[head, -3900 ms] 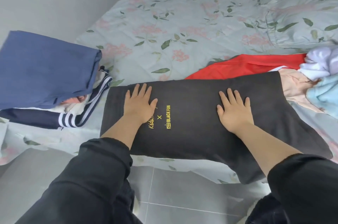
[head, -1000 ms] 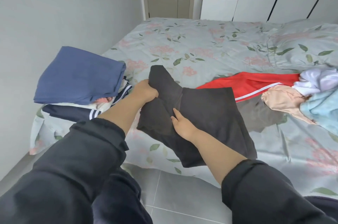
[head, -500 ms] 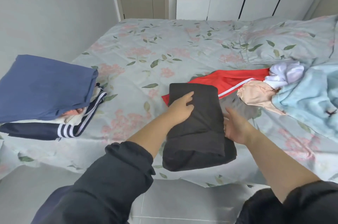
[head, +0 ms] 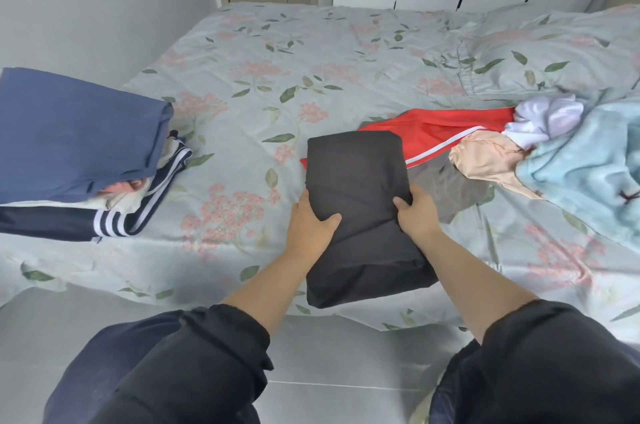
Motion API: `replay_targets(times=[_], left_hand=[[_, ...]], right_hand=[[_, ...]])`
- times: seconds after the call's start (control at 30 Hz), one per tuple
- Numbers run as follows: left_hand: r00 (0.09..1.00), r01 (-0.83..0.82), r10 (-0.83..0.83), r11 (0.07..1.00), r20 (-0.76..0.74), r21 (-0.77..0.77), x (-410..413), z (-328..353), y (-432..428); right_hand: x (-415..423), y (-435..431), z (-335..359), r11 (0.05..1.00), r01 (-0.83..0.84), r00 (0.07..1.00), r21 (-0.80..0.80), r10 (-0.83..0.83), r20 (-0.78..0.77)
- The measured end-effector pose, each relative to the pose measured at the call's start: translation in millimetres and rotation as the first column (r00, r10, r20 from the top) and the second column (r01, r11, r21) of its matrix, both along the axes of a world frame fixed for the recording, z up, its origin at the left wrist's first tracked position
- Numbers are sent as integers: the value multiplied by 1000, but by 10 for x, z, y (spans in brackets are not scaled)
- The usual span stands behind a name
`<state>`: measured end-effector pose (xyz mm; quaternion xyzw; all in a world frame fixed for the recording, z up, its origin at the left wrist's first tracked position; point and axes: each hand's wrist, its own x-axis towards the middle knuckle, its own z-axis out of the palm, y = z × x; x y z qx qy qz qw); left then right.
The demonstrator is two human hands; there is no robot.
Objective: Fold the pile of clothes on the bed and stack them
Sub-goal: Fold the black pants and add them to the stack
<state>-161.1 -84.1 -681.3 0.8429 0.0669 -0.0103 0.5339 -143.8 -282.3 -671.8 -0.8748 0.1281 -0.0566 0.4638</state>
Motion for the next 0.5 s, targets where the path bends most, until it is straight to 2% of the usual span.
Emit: replay_targets(times=[0.1, 0.2, 0.27, 0.3, 0.33, 0.37, 0.4, 0.43, 0.5], left_hand=[[988, 56, -75, 989, -132, -136, 0, 74, 82], [953, 62, -132, 967, -273, -248, 9, 81, 180], [905, 18, -185, 916, -382, -400, 21, 99, 237], [882, -3, -213, 890, -420, -457, 34, 110, 267], [863, -21, -235, 867, -446, -498, 49, 121, 294], [847, -36, -255, 848, -467, -528, 62, 140, 316], [832, -42, -272, 838, -483, -544, 74, 156, 334], [820, -39, -287, 835, -495, -548, 83, 179, 339], [805, -35, -293, 845, -516, -534, 89, 211, 335]], right_hand=[[50, -54, 14, 994, 26, 997, -109, -18, 73], [-7, -20, 93, 925, 23, 994, -380, 18, 106], [-125, 71, 201, 851, 36, 941, -524, 148, 305], [-211, 135, 264, 830, 3, 872, -558, 271, 408], [-316, 198, 325, 788, -83, 789, -610, 425, 443], [-429, 258, 369, 704, -205, 706, -680, 588, 395], [-531, 320, 385, 583, -335, 632, -740, 722, 282], [-606, 380, 388, 449, -435, 584, -780, 801, 135], [-694, 490, 358, 229, -502, 529, -834, 844, -86]])
